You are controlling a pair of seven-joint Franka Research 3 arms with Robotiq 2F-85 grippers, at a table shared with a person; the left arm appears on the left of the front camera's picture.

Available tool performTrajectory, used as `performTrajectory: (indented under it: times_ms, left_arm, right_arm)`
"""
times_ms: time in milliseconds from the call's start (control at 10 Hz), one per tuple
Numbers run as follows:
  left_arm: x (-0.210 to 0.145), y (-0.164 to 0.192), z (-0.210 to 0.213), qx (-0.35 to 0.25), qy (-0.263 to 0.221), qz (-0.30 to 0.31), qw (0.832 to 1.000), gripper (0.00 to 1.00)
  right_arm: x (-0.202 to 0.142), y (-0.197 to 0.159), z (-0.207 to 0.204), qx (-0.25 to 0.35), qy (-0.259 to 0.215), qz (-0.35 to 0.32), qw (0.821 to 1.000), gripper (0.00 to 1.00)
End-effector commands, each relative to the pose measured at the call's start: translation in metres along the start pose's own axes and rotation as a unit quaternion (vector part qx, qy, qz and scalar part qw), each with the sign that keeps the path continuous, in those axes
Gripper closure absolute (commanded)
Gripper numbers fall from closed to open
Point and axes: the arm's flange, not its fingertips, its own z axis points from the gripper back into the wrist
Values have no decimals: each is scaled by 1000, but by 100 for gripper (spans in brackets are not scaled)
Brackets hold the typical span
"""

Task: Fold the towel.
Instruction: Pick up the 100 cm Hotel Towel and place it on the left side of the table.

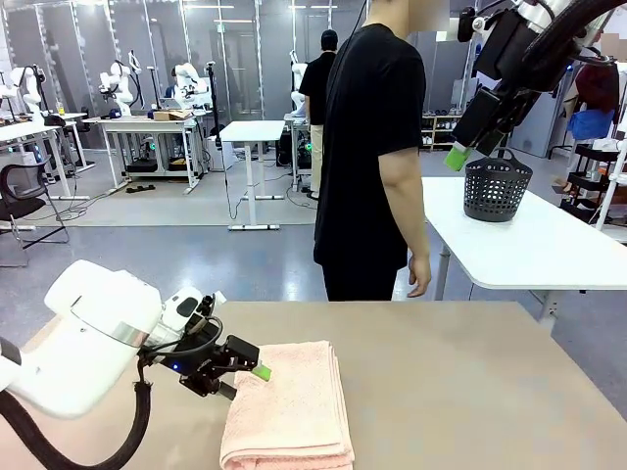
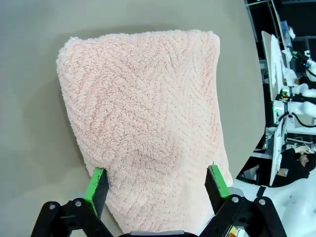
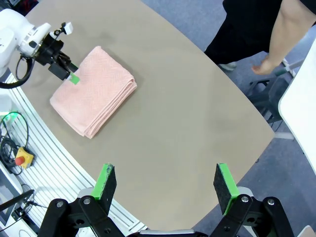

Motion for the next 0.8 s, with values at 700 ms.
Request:
performTrajectory:
  times_ms: [700]
  left_arm:
    - [-8,17,19,30,-1,69,997,0]
  right_arm:
    - [-1,0,1,0,1,-1,1000,0]
